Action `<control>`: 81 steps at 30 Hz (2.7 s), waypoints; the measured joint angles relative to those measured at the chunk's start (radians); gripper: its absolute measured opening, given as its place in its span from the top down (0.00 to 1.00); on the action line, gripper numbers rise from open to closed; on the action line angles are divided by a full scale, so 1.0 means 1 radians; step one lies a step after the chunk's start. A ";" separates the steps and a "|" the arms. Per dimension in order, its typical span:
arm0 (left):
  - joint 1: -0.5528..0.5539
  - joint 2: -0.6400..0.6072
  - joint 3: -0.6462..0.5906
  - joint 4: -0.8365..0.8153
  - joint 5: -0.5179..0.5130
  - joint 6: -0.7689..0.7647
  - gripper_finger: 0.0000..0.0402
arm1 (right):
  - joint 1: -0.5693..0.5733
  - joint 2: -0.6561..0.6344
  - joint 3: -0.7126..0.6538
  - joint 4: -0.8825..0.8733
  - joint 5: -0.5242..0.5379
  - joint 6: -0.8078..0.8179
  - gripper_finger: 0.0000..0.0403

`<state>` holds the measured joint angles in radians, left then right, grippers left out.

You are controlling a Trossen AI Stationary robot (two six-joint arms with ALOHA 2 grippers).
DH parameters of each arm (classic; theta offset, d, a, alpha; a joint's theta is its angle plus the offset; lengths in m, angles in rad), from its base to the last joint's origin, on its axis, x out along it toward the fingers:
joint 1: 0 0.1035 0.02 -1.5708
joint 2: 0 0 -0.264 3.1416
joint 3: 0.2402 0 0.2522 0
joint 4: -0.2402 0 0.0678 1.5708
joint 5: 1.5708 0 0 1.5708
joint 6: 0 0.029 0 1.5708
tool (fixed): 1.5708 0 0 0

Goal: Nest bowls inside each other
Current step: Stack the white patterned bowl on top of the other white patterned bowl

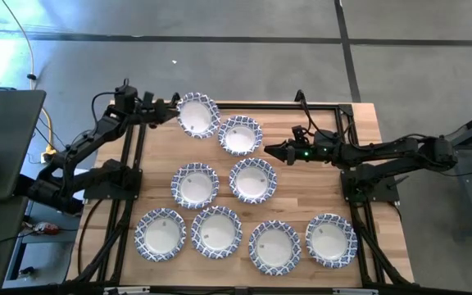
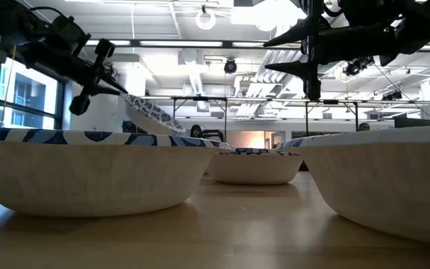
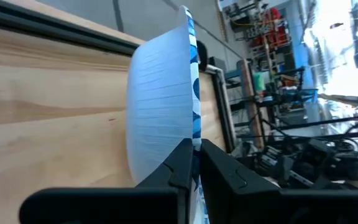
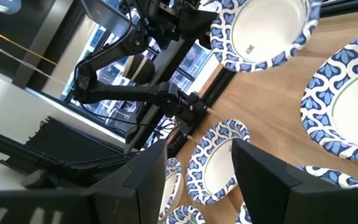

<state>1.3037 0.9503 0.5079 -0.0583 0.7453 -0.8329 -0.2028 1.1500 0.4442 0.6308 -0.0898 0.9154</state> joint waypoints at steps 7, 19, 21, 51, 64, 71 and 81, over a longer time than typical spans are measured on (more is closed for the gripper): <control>-0.016 -0.031 0.000 0.013 0.039 -0.026 0.96 | 0.000 0.000 0.000 0.061 0.000 -0.030 0.57; -0.162 -0.040 0.000 0.013 0.055 -0.051 0.96 | -0.029 0.000 0.000 0.274 0.000 -0.078 0.57; -0.193 -0.040 0.000 0.018 0.055 -0.057 0.96 | -0.036 0.000 0.000 0.283 0.000 -0.078 0.57; -0.626 0.094 0.000 0.273 -0.114 -0.229 0.96 | -0.068 -0.001 0.000 0.692 -0.141 -0.229 0.57; -0.774 0.306 0.000 0.573 -0.154 -0.357 0.96 | -0.100 -0.030 0.000 0.686 -0.182 -0.264 0.57; -0.818 0.426 0.000 0.720 -0.163 -0.416 0.96 | -0.127 -0.097 0.000 0.627 -0.202 -0.268 0.57; -0.830 0.551 0.000 0.854 -0.161 -0.467 0.96 | -0.132 -0.180 0.000 0.501 -0.206 -0.288 0.57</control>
<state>0.4738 1.5013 0.5083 0.7953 0.5838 -1.3003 -0.3344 0.9695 0.4438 1.1318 -0.2958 0.6275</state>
